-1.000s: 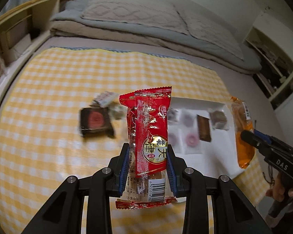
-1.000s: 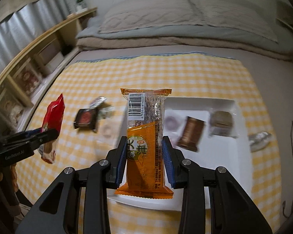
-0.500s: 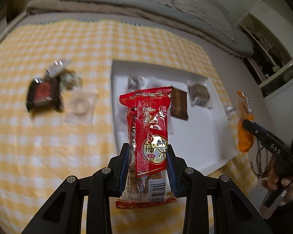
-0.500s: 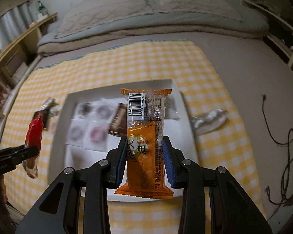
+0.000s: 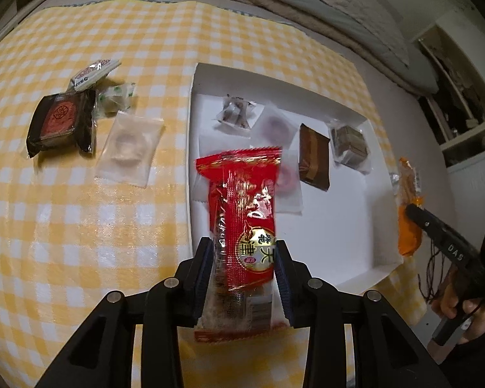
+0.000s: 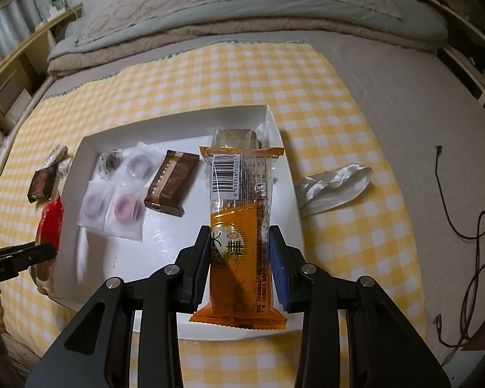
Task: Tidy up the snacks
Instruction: 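Carry both bars into the white tray and open both tools to release them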
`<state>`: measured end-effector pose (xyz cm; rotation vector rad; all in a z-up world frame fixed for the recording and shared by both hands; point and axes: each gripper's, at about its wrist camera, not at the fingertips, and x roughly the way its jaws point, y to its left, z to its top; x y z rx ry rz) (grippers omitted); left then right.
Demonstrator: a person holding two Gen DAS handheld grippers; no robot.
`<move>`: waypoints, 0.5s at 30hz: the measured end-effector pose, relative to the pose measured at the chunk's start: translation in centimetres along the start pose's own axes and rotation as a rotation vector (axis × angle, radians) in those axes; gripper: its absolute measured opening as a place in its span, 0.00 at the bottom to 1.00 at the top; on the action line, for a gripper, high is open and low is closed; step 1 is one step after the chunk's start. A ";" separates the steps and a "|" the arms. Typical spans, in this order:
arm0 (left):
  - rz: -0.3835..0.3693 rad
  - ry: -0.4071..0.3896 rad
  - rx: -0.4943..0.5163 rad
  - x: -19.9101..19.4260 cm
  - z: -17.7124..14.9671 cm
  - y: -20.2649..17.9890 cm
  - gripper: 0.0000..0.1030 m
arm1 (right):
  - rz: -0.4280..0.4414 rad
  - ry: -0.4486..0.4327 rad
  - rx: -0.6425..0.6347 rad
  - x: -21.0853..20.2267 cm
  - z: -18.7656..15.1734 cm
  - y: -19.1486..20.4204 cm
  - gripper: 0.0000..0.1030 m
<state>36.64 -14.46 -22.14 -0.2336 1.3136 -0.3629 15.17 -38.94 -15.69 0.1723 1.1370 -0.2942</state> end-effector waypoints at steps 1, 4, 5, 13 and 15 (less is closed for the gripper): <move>-0.009 0.001 -0.005 0.1 0.0 0.0 0.41 | 0.002 0.007 0.000 0.3 0.1 0.0 0.34; -0.009 0.002 0.004 0.1 -0.1 -0.1 0.49 | -0.005 0.027 -0.009 1.0 0.1 0.1 0.34; -0.008 0.005 0.008 0.1 -0.1 -0.1 0.49 | -0.008 0.032 -0.011 1.2 0.2 0.1 0.34; 0.022 0.022 0.053 0.3 -0.2 -0.5 0.54 | -0.037 0.048 -0.028 2.2 0.2 0.1 0.41; 0.032 0.016 0.077 0.2 -0.3 -0.7 0.58 | -0.041 0.058 -0.031 2.3 0.1 0.1 0.45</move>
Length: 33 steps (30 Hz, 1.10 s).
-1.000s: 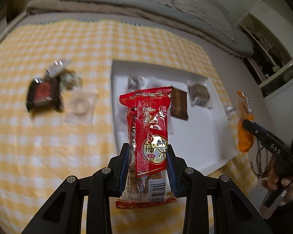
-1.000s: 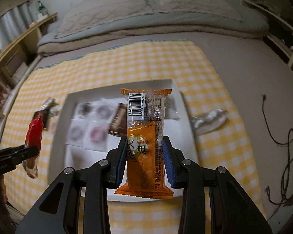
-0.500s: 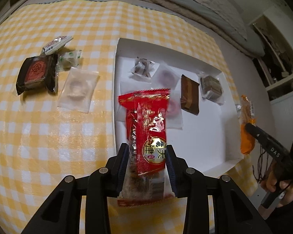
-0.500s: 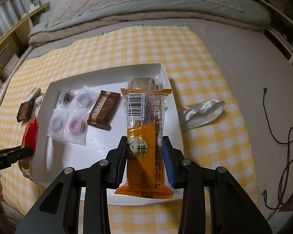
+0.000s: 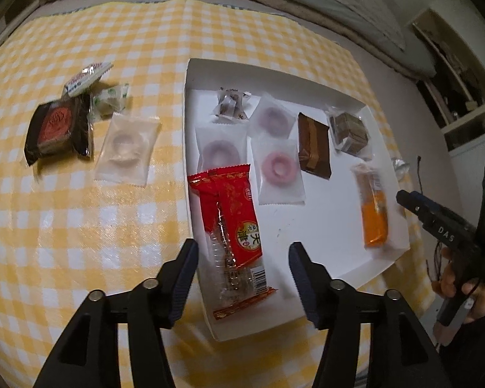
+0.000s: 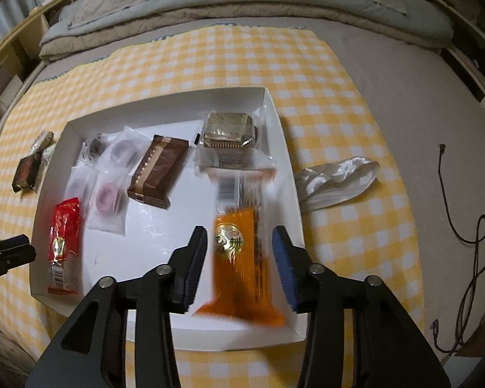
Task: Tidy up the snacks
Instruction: 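Carry both bars into the white tray and open both tools to release them, then move both tools back toward the dark cake box and clear packet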
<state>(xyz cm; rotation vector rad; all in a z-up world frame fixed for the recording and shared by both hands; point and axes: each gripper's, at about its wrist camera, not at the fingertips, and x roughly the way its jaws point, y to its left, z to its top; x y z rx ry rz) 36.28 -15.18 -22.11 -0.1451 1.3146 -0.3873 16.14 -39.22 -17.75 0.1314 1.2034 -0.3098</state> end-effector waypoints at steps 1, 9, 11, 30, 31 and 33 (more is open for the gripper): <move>0.004 -0.005 0.013 -0.1 -0.1 -0.2 0.61 | 0.000 0.001 0.001 0.0 0.0 0.0 0.49; 0.015 -0.016 0.044 -1.1 -0.7 -0.1 0.78 | 0.023 0.001 0.010 -0.8 -0.9 -0.3 0.58; 0.017 -0.019 0.046 -1.3 -0.8 -0.1 0.82 | 0.022 -0.001 0.010 -1.1 -1.1 -0.3 0.63; 0.029 -0.053 0.058 -3.3 -1.7 0.2 1.00 | -0.030 -0.064 -0.003 -4.5 -2.6 1.3 1.00; 0.027 -0.058 0.059 -3.6 -1.7 0.3 1.00 | -0.029 -0.068 -0.001 -4.7 -2.6 1.5 1.00; 0.034 -0.067 0.064 -4.0 -1.8 0.6 1.00 | -0.023 -0.072 -0.001 -5.1 -2.7 1.8 1.00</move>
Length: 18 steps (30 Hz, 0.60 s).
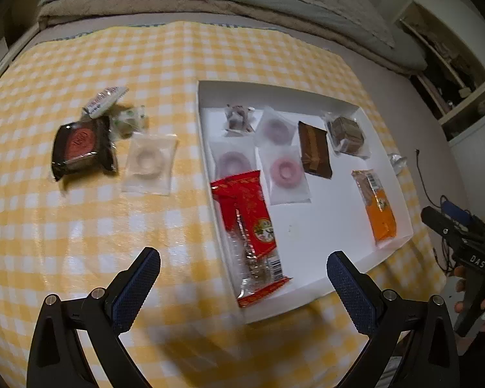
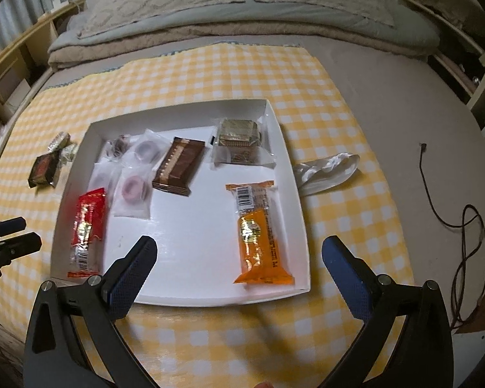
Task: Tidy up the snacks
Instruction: 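Move both tools back toward the dark cake box and clear packet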
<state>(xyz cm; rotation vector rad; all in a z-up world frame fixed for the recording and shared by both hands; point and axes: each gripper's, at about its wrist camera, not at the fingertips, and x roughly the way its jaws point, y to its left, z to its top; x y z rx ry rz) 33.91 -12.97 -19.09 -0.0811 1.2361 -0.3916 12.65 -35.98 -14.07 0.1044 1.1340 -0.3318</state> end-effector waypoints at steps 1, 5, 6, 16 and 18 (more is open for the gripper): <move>0.008 -0.007 0.003 -0.3 0.0 0.2 1.00 | -0.003 -0.002 -0.002 -0.2 0.0 0.2 1.00; 0.025 -0.025 0.005 -1.4 -0.2 1.3 1.00 | -0.002 -0.014 -0.002 -0.7 0.3 1.0 1.00; 0.030 -0.029 0.002 -1.8 -0.3 1.7 1.00 | 0.000 -0.016 -0.001 -0.7 0.4 1.2 1.00; 0.076 -0.116 -0.031 -6.4 -0.6 6.2 1.00 | 0.052 -0.051 -0.024 -1.4 1.8 5.6 1.00; 0.083 -0.134 -0.032 -7.2 -0.7 6.8 1.00 | 0.067 -0.058 -0.032 -1.4 2.1 6.8 1.00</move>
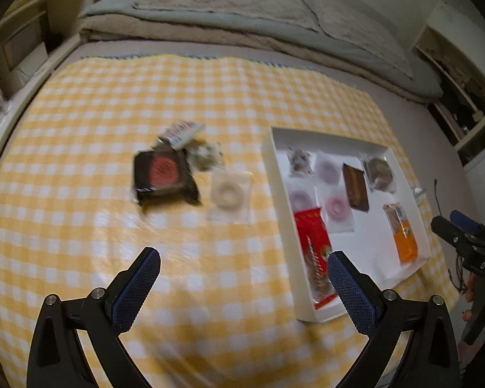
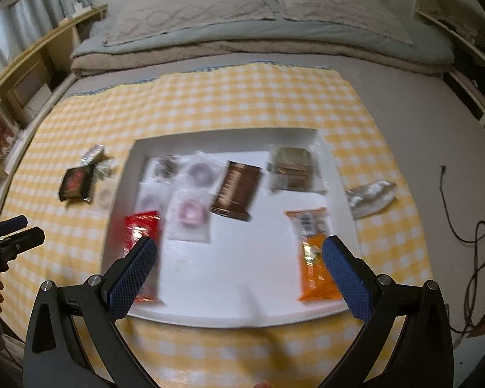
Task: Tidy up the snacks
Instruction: 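Move both tools back toward the dark cake box and clear packet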
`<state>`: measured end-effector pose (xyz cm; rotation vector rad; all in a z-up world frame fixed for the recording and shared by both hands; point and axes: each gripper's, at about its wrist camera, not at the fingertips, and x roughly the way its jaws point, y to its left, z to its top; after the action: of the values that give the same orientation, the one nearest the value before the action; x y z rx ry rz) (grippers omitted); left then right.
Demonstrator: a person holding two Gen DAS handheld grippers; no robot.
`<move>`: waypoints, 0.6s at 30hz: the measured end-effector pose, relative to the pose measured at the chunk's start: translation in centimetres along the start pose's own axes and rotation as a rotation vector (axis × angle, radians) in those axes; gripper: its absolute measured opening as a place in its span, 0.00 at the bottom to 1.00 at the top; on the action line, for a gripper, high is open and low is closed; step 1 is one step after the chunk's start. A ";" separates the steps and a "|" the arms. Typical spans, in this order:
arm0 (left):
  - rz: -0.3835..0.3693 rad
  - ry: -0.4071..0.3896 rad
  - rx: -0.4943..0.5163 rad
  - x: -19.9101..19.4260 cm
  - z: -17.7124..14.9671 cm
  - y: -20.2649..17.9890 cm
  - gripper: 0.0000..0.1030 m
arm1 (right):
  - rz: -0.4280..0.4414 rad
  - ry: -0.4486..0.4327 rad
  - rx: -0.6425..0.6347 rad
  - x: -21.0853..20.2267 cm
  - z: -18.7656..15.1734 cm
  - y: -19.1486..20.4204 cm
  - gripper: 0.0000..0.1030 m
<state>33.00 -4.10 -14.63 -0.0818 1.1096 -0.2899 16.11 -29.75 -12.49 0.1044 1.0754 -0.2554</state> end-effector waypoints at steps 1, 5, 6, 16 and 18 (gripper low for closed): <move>0.006 -0.008 0.000 -0.4 0.0 0.4 1.00 | 0.007 -0.004 -0.004 0.1 0.2 0.6 1.00; 0.025 -0.021 0.000 -1.2 -0.1 1.8 1.00 | 0.041 -0.014 -0.022 0.5 1.0 3.4 1.00; 0.032 -0.023 -0.002 -1.4 -0.2 2.2 1.00 | 0.051 -0.016 -0.026 0.7 1.1 4.1 1.00; 0.130 -0.046 -0.024 -1.1 0.9 6.7 1.00 | 0.108 -0.017 -0.094 3.2 2.5 10.1 1.00; 0.147 -0.053 -0.037 -0.8 1.3 7.7 1.00 | 0.114 -0.016 -0.103 3.8 2.7 11.0 1.00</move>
<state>35.25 3.40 -14.96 -0.0402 1.0621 -0.1348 22.95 -20.30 -14.99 0.0709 1.0606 -0.0974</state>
